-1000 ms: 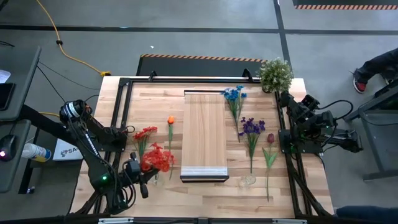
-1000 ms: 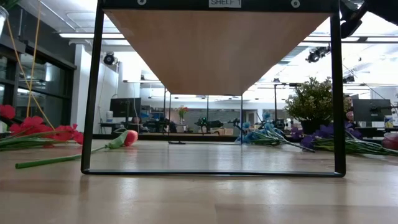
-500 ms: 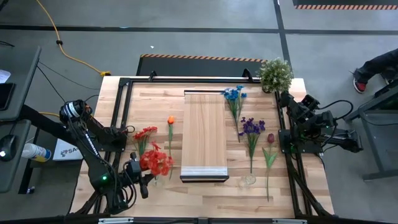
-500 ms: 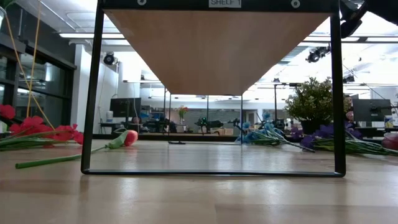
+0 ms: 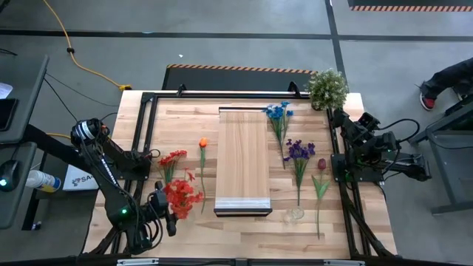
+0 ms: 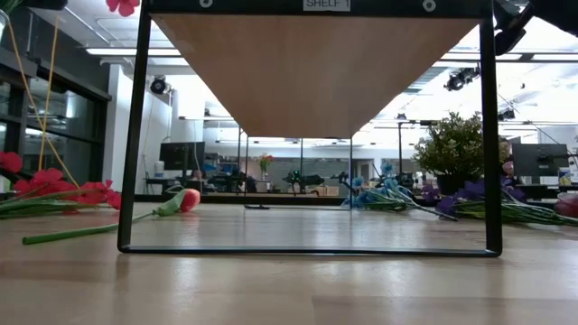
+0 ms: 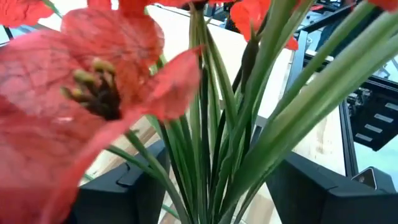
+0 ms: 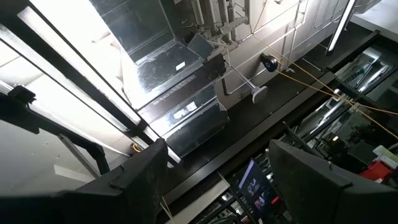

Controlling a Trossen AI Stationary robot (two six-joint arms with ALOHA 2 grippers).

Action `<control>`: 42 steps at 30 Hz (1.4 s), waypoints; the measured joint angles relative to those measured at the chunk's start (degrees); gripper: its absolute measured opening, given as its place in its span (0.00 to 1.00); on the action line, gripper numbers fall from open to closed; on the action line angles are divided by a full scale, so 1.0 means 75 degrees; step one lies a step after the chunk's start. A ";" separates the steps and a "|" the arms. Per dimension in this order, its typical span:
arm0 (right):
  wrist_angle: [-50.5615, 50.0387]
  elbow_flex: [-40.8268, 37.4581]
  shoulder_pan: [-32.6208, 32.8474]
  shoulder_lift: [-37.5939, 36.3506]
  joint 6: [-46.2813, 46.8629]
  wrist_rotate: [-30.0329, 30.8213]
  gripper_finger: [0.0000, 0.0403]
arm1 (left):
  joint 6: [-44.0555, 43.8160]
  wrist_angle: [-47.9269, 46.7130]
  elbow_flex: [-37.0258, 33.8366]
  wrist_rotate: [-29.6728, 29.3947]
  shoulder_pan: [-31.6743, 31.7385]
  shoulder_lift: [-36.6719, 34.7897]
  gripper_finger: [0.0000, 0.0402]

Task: Pick and place flowers into a vace then onto a shelf
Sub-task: Put the top orange flowers into the left transparent vase

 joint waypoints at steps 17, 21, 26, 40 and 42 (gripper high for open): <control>0.0000 0.0000 0.0000 0.0002 0.0001 -0.0031 0.66 | 0.0759 -0.0034 0.0003 0.0571 -0.0020 -0.0313 0.74; 0.0000 0.0000 0.0001 0.0000 0.0001 -0.0064 0.66 | 0.0764 -0.0138 0.0006 0.0911 -0.0020 -0.0381 0.74; 0.0000 -0.0002 0.0001 0.0003 0.0001 -0.0067 0.66 | 0.0737 -0.0276 0.0006 0.1175 -0.0062 -0.0480 0.73; 0.0003 0.0000 0.0000 0.0002 -0.0023 -0.0061 0.66 | 0.0449 -0.0662 0.0006 0.1207 -0.0972 -0.1093 0.73; 0.0001 0.0000 0.0000 0.0002 -0.0023 -0.0061 0.66 | 0.0448 -0.0662 0.0006 0.1187 -0.1098 -0.1179 0.73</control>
